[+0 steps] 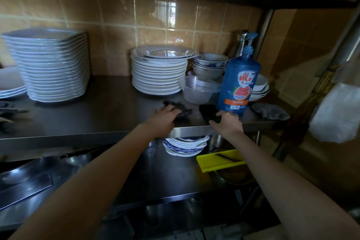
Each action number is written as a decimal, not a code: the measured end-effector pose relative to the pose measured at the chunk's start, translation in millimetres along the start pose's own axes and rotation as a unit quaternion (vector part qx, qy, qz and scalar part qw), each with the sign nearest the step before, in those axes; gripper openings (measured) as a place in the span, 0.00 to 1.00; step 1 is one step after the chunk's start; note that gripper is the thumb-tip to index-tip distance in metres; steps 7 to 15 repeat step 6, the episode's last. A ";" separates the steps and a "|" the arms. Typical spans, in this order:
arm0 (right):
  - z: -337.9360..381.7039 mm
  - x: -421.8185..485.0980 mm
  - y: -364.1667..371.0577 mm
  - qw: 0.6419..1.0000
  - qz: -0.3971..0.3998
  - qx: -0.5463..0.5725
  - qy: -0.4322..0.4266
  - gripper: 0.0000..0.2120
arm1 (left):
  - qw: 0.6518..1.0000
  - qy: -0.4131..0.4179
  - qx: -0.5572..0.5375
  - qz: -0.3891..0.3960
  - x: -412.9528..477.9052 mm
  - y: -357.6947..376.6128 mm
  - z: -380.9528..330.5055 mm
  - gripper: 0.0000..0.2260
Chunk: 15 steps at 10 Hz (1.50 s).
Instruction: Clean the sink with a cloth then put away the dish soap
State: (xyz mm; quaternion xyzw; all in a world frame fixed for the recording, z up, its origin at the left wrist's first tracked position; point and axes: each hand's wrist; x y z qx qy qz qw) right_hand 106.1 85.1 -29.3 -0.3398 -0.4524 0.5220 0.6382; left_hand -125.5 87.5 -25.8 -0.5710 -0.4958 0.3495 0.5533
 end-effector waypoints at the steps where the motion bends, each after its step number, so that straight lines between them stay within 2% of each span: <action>1: -0.8 -15.5 -7.4 1.000 0.002 0.003 -0.003 0.22 | 1.000 -0.018 0.016 -0.008 -15.6 -2.3 -2.6 0.24; 6: -4.7 -85.7 -43.1 0.996 -0.002 -0.036 -0.087 0.17 | 0.995 -0.075 0.057 -0.026 -93.2 -28.0 -18.8 0.22; 15: -4.7 -85.7 -43.1 0.996 -0.002 -0.036 -0.087 0.17 | 0.995 -0.075 0.057 -0.026 -93.2 -28.0 -18.8 0.22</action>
Point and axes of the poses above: each hand's wrist, its own x-axis towards the middle knuckle, its own y-axis out of the palm, z = x × y, and after that the axes turned 6 degrees about -y, right-handed
